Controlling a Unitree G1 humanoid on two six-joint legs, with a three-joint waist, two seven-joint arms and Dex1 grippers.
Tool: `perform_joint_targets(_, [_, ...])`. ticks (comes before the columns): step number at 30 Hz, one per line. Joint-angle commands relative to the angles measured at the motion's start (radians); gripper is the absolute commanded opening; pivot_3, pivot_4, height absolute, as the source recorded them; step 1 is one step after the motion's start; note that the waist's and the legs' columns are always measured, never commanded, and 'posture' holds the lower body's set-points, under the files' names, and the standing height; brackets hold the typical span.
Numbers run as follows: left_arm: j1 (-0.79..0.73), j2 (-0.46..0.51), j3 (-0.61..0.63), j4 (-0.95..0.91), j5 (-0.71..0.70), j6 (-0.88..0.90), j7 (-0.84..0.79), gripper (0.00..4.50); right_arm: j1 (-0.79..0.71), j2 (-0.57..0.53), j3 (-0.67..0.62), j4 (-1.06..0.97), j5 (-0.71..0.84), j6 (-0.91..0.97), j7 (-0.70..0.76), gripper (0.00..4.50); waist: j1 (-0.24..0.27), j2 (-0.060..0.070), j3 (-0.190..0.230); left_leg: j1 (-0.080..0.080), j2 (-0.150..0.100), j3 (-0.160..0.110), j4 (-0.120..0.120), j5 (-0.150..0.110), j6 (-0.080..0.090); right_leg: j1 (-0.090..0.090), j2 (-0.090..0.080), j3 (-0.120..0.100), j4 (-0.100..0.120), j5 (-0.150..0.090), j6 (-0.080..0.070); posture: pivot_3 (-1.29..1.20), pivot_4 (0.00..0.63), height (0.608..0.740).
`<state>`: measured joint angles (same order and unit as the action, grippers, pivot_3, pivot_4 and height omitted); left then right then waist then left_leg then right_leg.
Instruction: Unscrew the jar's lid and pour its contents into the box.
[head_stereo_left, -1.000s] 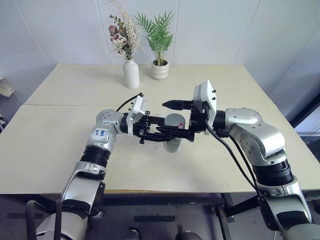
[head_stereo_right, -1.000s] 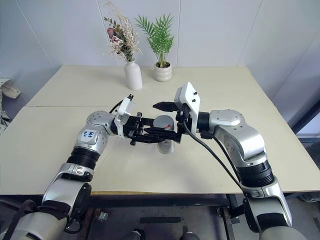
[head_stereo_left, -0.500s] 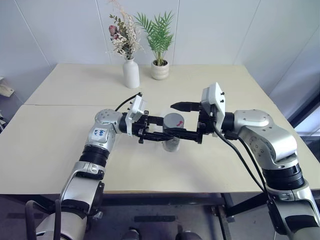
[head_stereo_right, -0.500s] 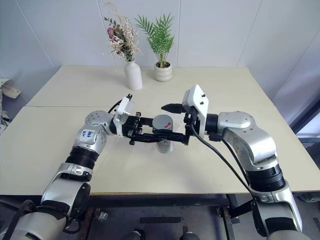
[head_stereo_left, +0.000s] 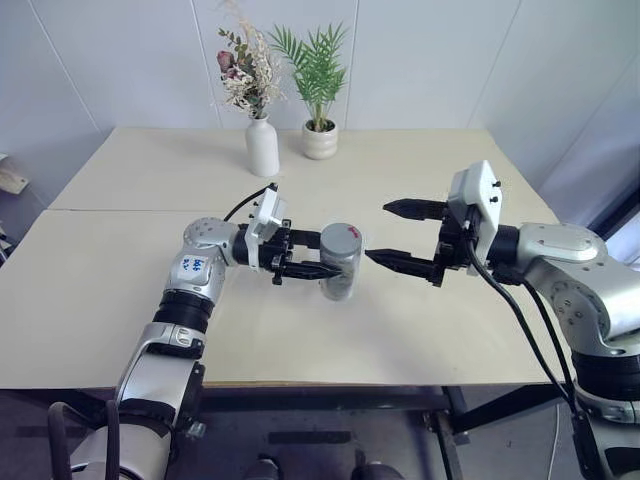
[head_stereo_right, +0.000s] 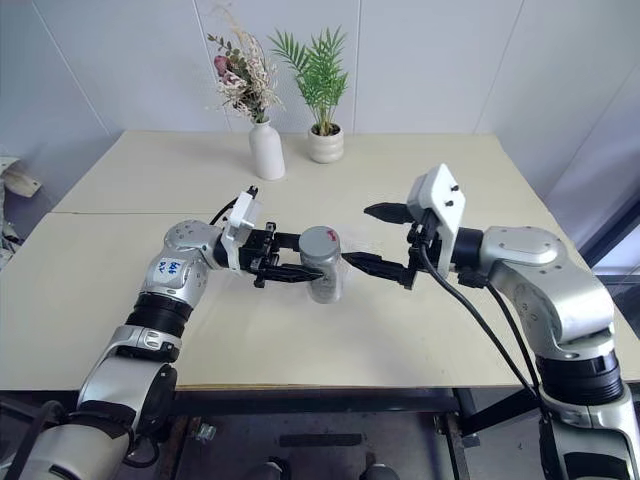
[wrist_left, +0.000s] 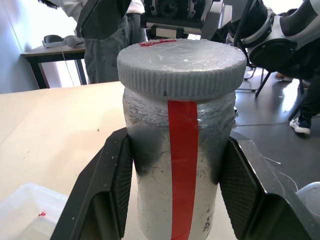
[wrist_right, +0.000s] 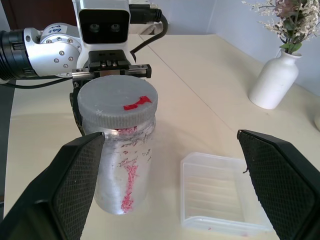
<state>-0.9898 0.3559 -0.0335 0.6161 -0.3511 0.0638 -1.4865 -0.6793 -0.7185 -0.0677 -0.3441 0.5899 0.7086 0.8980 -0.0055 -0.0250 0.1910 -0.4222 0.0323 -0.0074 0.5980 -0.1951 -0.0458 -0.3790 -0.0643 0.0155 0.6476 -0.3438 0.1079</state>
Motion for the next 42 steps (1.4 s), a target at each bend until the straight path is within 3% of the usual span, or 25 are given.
perform_joint_targets(1, [-0.007, 0.002, 0.009, -0.005, -0.005, -0.010, -0.002, 2.11, 0.017, -0.013, -0.047, -0.081, 0.059, 0.028, -0.015, 4.47, 0.001, 0.000, 0.000, 0.000, 0.000, 0.000, 0.000, 0.000, 0.000, 0.000, 0.000, 0.000, 0.000, 0.000, 0.000, 0.00, 0.150, 0.740])
perform_joint_targets(9, [-0.030, -0.010, 0.005, 0.033, 0.000, -0.025, -0.011, 2.11, -0.015, 0.056, 0.004, -0.120, 0.128, 0.053, -0.047, 4.47, 0.000, 0.000, 0.000, 0.000, 0.000, 0.000, 0.000, 0.000, 0.000, 0.000, 0.000, 0.001, 0.000, 0.000, 0.000, 0.00, 0.150, 0.740])
perform_joint_targets(14, [-0.049, -0.028, 0.001, 0.042, -0.002, -0.036, -0.022, 2.11, -0.082, 0.134, 0.077, -0.006, 0.069, -0.009, -0.038, 4.47, 0.001, 0.000, 0.000, 0.000, 0.000, 0.000, 0.001, 0.000, 0.000, 0.000, 0.000, 0.001, 0.001, 0.000, 0.000, 0.00, 0.150, 0.740])
perform_joint_targets(26, [-0.060, -0.033, -0.015, 0.051, 0.008, -0.070, -0.043, 2.11, -0.178, 0.185, 0.149, 0.173, -0.023, -0.122, 0.061, 4.47, 0.000, 0.000, 0.000, 0.000, 0.000, 0.001, 0.002, 0.000, 0.000, -0.001, 0.001, 0.001, 0.002, 0.000, 0.000, 0.00, 0.150, 0.740])
perform_joint_targets(42, [-0.074, -0.049, -0.018, 0.087, 0.008, -0.092, -0.034, 2.11, -0.219, 0.260, 0.181, 0.220, -0.073, -0.143, 0.070, 4.47, 0.000, 0.000, 0.000, 0.000, 0.000, 0.005, 0.003, 0.000, 0.000, -0.005, 0.001, 0.005, 0.006, 0.000, 0.000, 0.00, 0.150, 0.740])
